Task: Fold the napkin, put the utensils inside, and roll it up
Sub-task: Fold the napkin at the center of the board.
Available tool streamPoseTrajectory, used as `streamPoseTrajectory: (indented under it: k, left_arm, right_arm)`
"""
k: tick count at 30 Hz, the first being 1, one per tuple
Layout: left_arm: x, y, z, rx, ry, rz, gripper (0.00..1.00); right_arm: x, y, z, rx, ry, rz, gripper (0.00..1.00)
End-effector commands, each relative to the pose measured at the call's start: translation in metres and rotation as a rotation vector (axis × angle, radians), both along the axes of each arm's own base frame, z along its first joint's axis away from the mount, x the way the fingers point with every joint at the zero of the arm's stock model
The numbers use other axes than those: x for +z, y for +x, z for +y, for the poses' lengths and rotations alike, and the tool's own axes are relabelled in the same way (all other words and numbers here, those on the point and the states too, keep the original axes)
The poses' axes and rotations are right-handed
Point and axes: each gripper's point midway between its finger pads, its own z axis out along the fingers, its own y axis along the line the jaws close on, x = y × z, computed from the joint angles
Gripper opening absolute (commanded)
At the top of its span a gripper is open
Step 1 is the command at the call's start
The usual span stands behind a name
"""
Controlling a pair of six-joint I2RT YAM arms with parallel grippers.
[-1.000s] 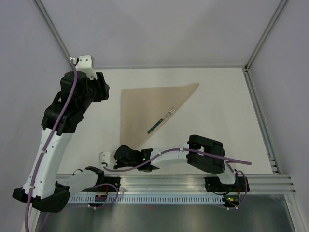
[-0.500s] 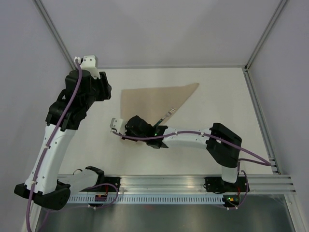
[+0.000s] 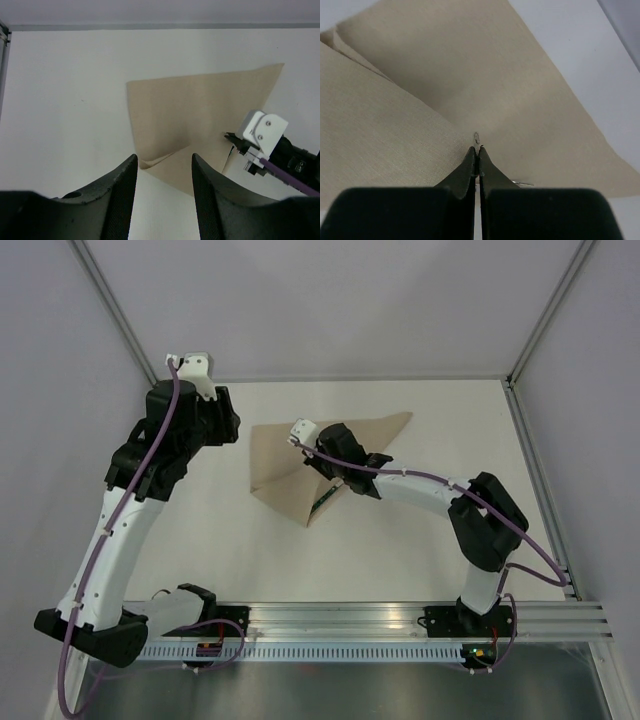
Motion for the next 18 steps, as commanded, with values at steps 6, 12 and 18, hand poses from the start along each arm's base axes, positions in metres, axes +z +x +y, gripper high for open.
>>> streamPoseTrajectory:
  k: [6, 12, 18]
  left_arm:
    - [-0.013, 0.008, -0.018, 0.012, -0.131, 0.061, 0.52]
    - [-0.018, 0.012, -0.022, 0.004, -0.134, 0.069, 0.52]
    - [-0.029, 0.016, -0.028, -0.016, -0.145, 0.090, 0.52]
  right_arm:
    - [-0.012, 0.032, -0.066, -0.132, -0.031, 0.027, 0.00]
    - [-0.021, 0.040, -0.089, -0.176, -0.042, 0.045, 0.01]
    - [-0.032, 0.042, -0.103, -0.193, -0.061, 0.062, 0.01]
